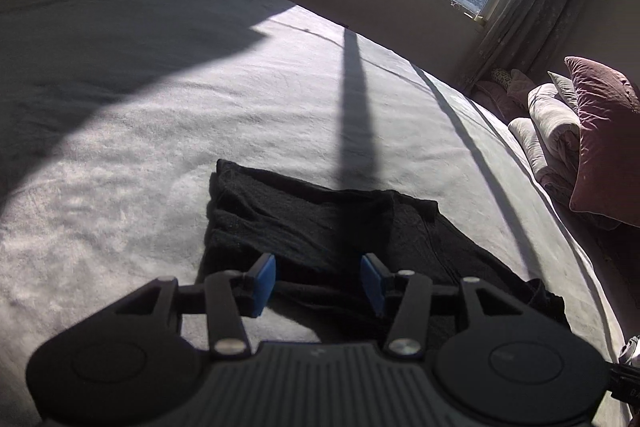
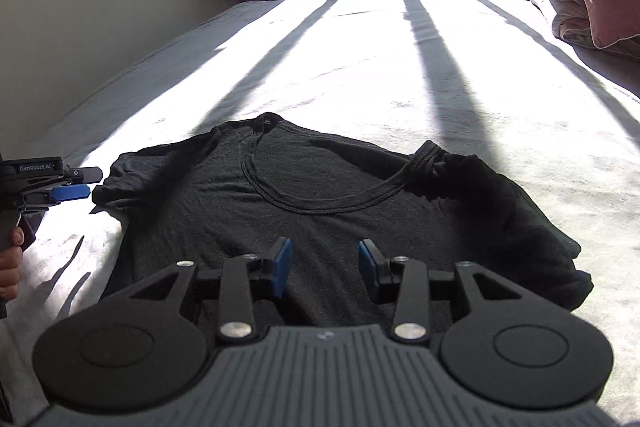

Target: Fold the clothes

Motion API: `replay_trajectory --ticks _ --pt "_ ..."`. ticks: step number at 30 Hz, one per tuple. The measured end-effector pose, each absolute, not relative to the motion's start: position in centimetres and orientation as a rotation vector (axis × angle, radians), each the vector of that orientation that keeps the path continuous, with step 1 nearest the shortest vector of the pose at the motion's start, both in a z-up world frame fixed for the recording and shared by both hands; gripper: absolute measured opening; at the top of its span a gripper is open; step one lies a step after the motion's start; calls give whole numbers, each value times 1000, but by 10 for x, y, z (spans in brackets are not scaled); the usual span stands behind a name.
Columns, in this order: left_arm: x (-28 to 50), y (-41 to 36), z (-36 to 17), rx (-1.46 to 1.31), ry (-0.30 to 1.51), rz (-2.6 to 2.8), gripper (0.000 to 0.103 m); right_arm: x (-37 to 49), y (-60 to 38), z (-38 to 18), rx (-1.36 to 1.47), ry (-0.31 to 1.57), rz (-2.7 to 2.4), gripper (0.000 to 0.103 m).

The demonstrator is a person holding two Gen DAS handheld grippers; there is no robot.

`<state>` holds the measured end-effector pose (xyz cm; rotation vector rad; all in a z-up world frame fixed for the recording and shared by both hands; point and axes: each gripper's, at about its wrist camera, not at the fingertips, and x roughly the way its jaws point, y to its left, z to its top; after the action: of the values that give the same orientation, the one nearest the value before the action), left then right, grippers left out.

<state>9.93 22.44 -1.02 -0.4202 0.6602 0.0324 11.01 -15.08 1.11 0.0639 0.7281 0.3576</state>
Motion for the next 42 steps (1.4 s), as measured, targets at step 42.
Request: replay_trajectory --ticks 42 --pt "309 -59 -35 -313 1081 -456 29 173 -300 -29 35 750 366 19"
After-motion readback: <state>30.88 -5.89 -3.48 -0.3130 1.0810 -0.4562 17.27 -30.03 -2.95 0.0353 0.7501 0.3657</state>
